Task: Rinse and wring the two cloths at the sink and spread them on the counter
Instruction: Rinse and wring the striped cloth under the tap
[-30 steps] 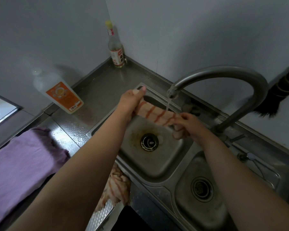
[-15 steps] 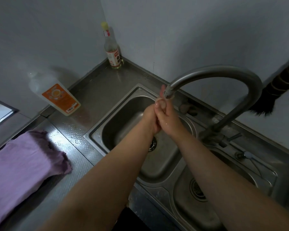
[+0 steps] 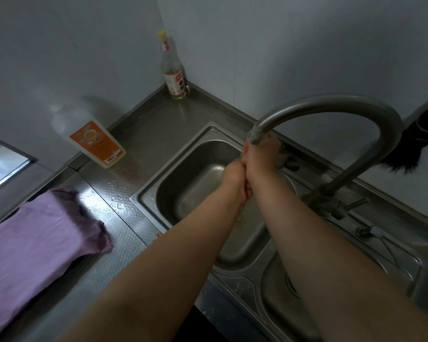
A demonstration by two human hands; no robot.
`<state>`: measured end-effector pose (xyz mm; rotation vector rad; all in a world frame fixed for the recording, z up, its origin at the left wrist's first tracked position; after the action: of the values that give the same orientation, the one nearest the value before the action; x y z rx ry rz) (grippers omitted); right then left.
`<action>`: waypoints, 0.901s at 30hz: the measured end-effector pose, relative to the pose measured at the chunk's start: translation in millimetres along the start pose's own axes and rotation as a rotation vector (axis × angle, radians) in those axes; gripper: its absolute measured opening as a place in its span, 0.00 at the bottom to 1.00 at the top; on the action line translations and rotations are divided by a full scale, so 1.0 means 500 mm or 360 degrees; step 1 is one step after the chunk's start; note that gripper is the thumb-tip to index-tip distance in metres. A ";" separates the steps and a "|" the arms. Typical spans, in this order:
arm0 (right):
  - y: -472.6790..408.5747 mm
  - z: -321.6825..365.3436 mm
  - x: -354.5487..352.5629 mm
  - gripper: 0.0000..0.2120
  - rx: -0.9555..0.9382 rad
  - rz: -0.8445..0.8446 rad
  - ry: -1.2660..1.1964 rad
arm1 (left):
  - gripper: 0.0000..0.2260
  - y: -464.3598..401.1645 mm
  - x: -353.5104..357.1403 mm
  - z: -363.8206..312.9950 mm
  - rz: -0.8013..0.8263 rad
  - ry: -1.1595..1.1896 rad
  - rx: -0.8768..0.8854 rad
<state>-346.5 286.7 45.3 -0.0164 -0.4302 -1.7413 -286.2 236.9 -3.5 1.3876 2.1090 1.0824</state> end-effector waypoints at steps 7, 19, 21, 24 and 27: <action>-0.010 -0.024 -0.004 0.16 0.0405 -0.0037 -0.0356 | 0.23 -0.025 -0.023 0.007 0.0016 -0.0197 0.0057; -0.001 -0.044 -0.086 0.18 0.0753 0.0904 -0.0096 | 0.15 -0.025 -0.135 -0.116 0.0421 -0.0195 0.0273; 0.008 -0.039 -0.094 0.23 0.0791 0.0981 0.0011 | 0.13 -0.024 -0.158 -0.138 0.0120 -0.0034 0.0361; 0.016 -0.038 -0.109 0.22 0.0809 0.1034 0.0136 | 0.08 -0.001 -0.163 -0.163 -0.0047 0.0074 0.0475; 0.004 -0.029 -0.130 0.08 0.0676 0.0805 0.0443 | 0.05 0.030 -0.146 -0.163 0.0029 -0.0023 0.0460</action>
<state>-326.9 343.6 16.7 0.3863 -0.5286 -1.1112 -300.8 142.8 52.5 1.5387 2.3163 0.7934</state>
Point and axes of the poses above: each hand's wrist, its own y-axis away from the middle knuckle, its own x-axis out of the palm, z = x × y, the point moved 6 cm from there along -y, towards the middle knuckle, and after that the axes turned 14 degrees about -y, right-handed, at the moved point
